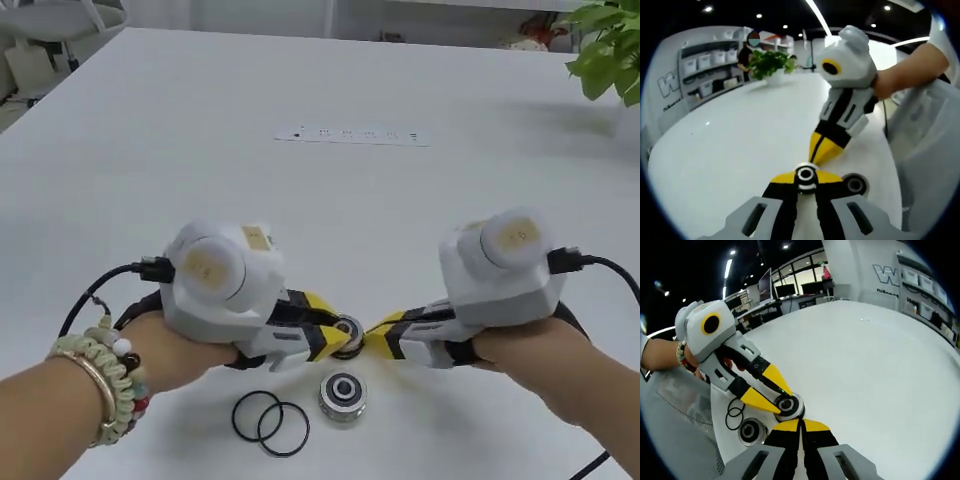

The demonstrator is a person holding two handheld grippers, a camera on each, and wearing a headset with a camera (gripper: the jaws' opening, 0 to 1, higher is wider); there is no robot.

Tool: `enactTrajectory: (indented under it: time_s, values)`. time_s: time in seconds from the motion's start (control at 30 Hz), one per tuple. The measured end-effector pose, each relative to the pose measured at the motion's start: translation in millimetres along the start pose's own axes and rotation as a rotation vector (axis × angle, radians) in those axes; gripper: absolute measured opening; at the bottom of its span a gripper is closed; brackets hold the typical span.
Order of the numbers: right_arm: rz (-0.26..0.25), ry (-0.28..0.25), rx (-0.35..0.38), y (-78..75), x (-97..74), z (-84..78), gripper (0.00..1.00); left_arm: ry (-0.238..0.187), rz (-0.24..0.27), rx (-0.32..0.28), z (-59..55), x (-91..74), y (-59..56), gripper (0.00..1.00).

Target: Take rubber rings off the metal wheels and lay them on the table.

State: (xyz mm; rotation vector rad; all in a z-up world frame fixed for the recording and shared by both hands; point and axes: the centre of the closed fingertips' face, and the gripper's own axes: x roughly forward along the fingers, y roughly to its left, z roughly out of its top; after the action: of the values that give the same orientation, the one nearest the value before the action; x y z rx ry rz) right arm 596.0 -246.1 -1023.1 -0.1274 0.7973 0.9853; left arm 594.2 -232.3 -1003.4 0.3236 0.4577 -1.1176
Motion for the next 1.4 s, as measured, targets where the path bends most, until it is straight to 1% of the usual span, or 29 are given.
enactTrajectory:
  time_s: [0.03, 0.07, 0.17, 0.23, 0.3, 0.37, 0.4, 0.43, 0.47, 0.5, 0.53, 0.57, 0.6, 0.7, 0.73, 0.8, 0.87, 0.93, 1.07, 1.4]
  values:
    - [0.006, -0.007, 0.064, 0.6, -0.2, -0.1, 0.0, -0.001, 0.0, 0.0, 0.0, 0.0, -0.1, 0.14]
    - [0.015, -0.018, 0.163, -0.6, -1.2, 0.9, 0.0, -0.004, 0.0, 0.0, 0.1, -0.2, 0.0, 0.14]
    - [0.041, -0.057, 0.31, -1.7, -3.3, 3.3, 0.0, -0.006, 0.0, 0.003, -0.1, -0.1, 0.1, 0.14]
    - [0.046, -0.074, 0.397, -3.7, -3.9, 5.0, 0.0, -0.007, 0.0, 0.004, 0.0, -0.1, -0.1, 0.14]
    - [0.042, -0.069, 0.41, -3.9, -3.5, 3.9, 0.0, -0.009, 0.0, 0.005, 0.1, 0.0, 0.0, 0.14]
    - [0.05, -0.072, 0.434, -3.8, -3.6, 3.8, 0.0, -0.01, 0.0, 0.005, 0.1, 0.0, 0.0, 0.14]
    - [0.057, -0.077, 0.464, -3.6, -3.8, 4.4, 0.0, -0.01, 0.0, 0.006, 0.1, 0.1, 0.0, 0.14]
    - [0.069, -0.089, 0.528, -0.4, -4.8, 5.5, 0.0, -0.011, 0.001, 0.013, 0.1, 0.1, 0.0, 0.14]
    - [0.073, -0.099, 0.539, -0.8, -5.1, 6.7, 0.0, -0.011, 0.002, 0.016, -0.1, 0.1, 0.0, 0.14]
    - [0.086, -0.112, 0.58, -2.3, -6.2, 5.9, 0.0, -0.014, 0.004, 0.023, -0.3, 0.0, 0.1, 0.14]
    - [0.095, -0.121, 0.599, -2.3, -6.4, 6.5, 0.0, -0.015, 0.004, 0.021, -0.3, 0.0, 0.2, 0.14]
    - [0.118, -0.119, 0.629, 3.4, -7.3, 6.1, 0.0, -0.017, 0.004, 0.017, -0.2, 0.0, 0.3, 0.14]
    - [0.103, -0.124, 0.624, 0.3, -6.0, 5.1, 0.0, -0.018, 0.004, 0.017, -0.3, -0.1, 0.6, 0.14]
    - [0.119, -0.139, 0.708, 3.1, -5.6, 5.0, 0.0, -0.023, 0.006, 0.014, -0.2, -0.3, 0.6, 0.14]
    - [0.119, -0.142, 0.701, 2.9, -5.5, 5.0, 0.0, -0.025, 0.007, 0.014, -0.2, -0.3, 0.7, 0.14]
    - [0.131, -0.148, 0.714, 5.8, -5.7, 8.0, 0.0, -0.029, 0.008, 0.012, -0.4, -0.3, 1.0, 0.14]
    - [0.119, -0.146, 0.694, 7.1, -4.7, 9.6, 0.0, -0.029, 0.01, 0.008, -0.4, -0.5, 1.4, 0.14]
    - [0.115, -0.145, 0.69, 7.6, -4.3, 10.8, 0.0, -0.031, 0.01, 0.004, -0.5, -0.7, 1.8, 0.14]
    - [0.118, -0.147, 0.672, 8.8, -4.2, 13.7, 0.0, -0.04, 0.012, -0.003, -0.7, -1.4, 2.2, 0.14]
    - [0.125, -0.15, 0.646, 11.7, -4.8, 18.0, 0.0, -0.038, 0.017, 0.0, -0.9, -2.1, 2.4, 0.14]
